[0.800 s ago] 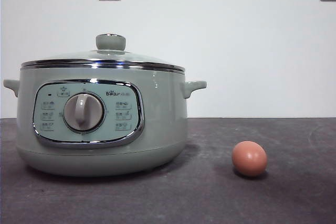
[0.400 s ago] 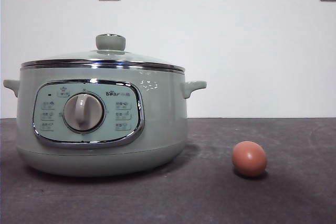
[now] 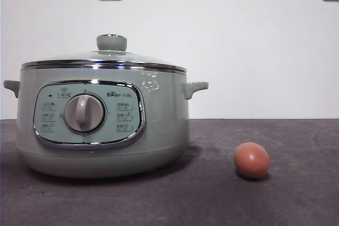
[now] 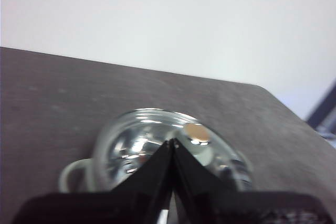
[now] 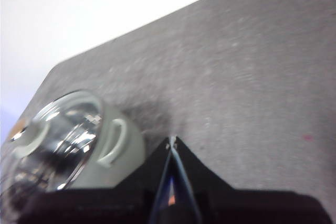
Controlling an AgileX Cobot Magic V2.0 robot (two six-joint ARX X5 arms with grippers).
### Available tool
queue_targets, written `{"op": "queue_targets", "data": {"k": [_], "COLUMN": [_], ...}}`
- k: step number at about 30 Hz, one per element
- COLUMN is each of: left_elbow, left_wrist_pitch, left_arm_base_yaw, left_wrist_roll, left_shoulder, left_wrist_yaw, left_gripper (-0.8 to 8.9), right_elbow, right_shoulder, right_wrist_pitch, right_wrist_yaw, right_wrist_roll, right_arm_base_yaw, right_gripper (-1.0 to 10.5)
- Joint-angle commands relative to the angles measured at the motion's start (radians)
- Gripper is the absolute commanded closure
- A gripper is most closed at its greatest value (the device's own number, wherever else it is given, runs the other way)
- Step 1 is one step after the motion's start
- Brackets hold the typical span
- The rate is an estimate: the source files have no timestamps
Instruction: Pick up the egg,open the lid,put the egg in the pot,close the lid
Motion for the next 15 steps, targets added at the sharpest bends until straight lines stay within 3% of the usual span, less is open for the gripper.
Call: {"op": "queue_targets", "data": {"k": [1, 5, 7, 10, 12, 15], "left_elbow": [0.053, 0.117, 0.137, 0.154, 0.157, 0.157], "left_wrist_pitch": [-0.012, -0.012, -0.005, 0.005, 0.012, 0.025], "left_arm_base_yaw": [0.003, 0.002, 0.0, 0.0, 0.0, 0.0], "left_wrist_roll": [0.006, 0.047, 0.054, 0.049, 0.043, 0.029], "left_shoulder": [0.082, 0.183, 0.217, 0.25, 0.258, 0.262], "left_wrist_yaw": [0.064, 0.163, 0.172, 0.165, 0.164, 0.164], "left_gripper": [8.18, 8.05, 7.18, 4.82, 4.33, 4.36], "right_elbow": [0.059, 0.127, 0.147, 0.162, 0.165, 0.167], "right_shoulder": [0.059, 0.144, 0.177, 0.21, 0.223, 0.241], "right_wrist_pitch": [-0.013, -0.04, -0.045, -0.045, -0.053, -0.065], "right_wrist_yaw": [-0.086, -0.198, -0.233, -0.273, -0.27, -0.267], "right_wrist_roll": [-0.075, -0.112, -0.118, -0.121, -0.121, -0.105], "right_arm_base_yaw": [-0.001, -0.001, 0.0, 0.012, 0.02, 0.039], "right_gripper": [9.5, 9.4, 9.1, 6.4, 5.0, 4.7]}}
